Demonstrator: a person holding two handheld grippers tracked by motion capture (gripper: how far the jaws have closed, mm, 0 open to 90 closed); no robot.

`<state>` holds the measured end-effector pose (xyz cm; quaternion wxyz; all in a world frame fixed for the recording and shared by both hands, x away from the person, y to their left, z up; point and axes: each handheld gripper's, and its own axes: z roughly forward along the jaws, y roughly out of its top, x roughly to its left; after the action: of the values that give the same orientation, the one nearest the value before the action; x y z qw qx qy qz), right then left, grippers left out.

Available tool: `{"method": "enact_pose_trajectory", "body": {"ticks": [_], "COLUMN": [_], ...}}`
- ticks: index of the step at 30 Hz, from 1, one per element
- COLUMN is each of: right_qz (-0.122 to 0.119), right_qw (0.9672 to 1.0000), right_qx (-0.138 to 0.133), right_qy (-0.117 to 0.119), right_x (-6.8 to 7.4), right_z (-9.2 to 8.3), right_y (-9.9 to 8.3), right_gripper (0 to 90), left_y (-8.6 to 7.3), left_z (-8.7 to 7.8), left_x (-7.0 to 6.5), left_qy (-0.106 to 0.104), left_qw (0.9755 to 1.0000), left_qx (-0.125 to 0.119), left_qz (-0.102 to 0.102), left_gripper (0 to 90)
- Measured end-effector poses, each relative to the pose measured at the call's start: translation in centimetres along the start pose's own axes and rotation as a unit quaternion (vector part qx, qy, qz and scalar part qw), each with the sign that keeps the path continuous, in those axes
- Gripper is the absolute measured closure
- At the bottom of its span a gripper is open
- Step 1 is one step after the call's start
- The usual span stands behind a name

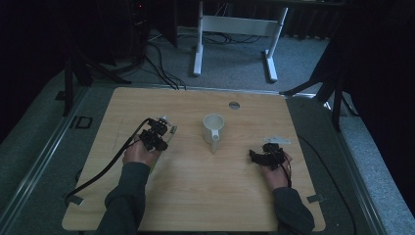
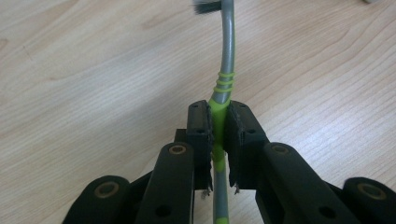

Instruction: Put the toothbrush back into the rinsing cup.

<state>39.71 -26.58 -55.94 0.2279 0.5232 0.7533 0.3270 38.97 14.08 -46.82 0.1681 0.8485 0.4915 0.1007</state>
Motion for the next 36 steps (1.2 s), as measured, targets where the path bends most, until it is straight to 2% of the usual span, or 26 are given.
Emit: {"method": "enact_pose_trajectory", "body": {"ticks": [7,15,21,28,36], "right_qz": [0.000,0.000,0.000,0.000,0.000], "right_qw": [1.0000,1.0000,1.0000,1.0000,1.0000], "right_qx": [0.000,0.000,0.000,0.000,0.000], "right_qy": [0.000,0.000,0.000,0.000,0.000], "right_x": [0.0,0.0,0.0,0.0,0.0], "right_z": [0.0,0.0,0.0,0.0,0.0], "right_y": [0.0,0.0,0.0,0.0,0.0], "right_gripper": [21.9,21.9,21.9,21.9,21.9], "left_y": [-0.1,-0.2,-0.4,-0.5,-0.6], "left_z": [-0.4,-1.0,-1.4,-2.0,-2.4], "left_x": [-0.1,-0.2,-0.3,-0.5,-0.6], "left_qy": [0.005,0.010,0.012,0.007,0.004], "left_qw": [0.9998,0.9986,0.9966,0.9929,0.9892], "left_qx": [-0.019,-0.052,-0.081,-0.119,-0.146], "left_qz": [0.006,0.001,0.000,0.002,0.010], "left_gripper": [80.5,80.6,80.6,80.6,80.6]}}
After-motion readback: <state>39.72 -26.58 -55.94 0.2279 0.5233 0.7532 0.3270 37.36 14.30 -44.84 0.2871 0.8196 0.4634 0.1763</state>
